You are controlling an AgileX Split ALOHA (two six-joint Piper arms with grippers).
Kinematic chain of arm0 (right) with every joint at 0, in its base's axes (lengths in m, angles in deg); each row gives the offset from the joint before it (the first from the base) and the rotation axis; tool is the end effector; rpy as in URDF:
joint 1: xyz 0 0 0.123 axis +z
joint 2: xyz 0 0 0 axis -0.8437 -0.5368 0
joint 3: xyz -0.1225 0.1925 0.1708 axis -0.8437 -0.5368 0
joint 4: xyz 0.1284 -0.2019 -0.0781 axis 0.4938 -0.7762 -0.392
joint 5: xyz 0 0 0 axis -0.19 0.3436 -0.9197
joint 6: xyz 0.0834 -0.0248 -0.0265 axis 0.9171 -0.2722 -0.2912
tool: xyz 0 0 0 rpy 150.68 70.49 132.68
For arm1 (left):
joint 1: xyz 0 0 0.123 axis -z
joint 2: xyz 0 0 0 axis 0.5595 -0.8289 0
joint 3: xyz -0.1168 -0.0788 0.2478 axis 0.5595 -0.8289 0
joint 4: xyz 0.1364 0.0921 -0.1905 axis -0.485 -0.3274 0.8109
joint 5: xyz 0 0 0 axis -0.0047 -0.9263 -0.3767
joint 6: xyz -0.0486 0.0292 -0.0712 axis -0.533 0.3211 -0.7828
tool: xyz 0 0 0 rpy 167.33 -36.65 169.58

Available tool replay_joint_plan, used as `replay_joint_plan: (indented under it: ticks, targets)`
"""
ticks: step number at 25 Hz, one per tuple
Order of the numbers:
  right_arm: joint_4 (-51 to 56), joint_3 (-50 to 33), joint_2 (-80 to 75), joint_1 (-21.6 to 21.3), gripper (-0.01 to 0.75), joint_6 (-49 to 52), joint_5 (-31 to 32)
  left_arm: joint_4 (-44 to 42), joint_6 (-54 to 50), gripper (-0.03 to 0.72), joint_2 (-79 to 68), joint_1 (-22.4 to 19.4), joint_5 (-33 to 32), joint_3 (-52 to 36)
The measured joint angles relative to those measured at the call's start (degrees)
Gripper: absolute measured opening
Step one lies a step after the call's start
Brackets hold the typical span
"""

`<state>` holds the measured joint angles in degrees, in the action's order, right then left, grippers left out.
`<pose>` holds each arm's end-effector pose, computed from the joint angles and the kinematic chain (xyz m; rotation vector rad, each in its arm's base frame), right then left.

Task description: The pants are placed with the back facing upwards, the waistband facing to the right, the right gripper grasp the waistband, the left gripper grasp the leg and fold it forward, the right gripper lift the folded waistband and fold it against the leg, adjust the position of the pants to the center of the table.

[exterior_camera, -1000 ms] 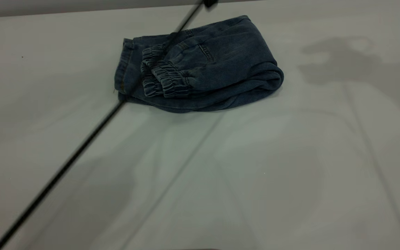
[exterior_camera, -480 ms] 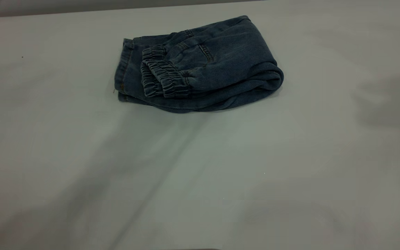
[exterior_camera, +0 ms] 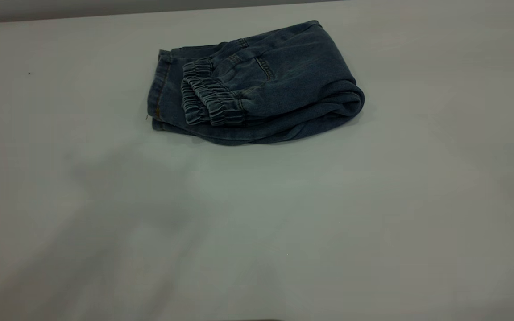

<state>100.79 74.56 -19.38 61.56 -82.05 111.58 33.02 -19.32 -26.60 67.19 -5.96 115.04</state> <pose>0.1086 0.0259 0.4541 -0.0783 2.2738 0.3178 0.2198 -0.1313 0.5180 0.6247 2.0507 -0.1739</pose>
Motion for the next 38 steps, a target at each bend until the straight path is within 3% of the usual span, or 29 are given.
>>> replay_joint_plan:
  ticks: [9,19,28,38]
  targets:
    - [-0.17,-16.95,17.22,0.0,0.594,-0.58,0.18,0.64,-0.01,0.566,30.9,0.0,0.0,-34.06]
    - [-0.17,-36.67,39.3,0.0,0.594,-8.6,0.18,1.91,0.79,0.566,55.97,0.0,0.0,-60.65]
    - [-0.22,-47.74,48.74,0.0,0.594,-10.67,-5.64,2.16,-0.23,0.566,63.46,0.0,0.0,-72.93]
    - [-0.22,-48.27,49.04,0.0,0.594,-10.9,-6.55,6.26,0.09,0.566,64.1,0.0,0.27,-77.73]
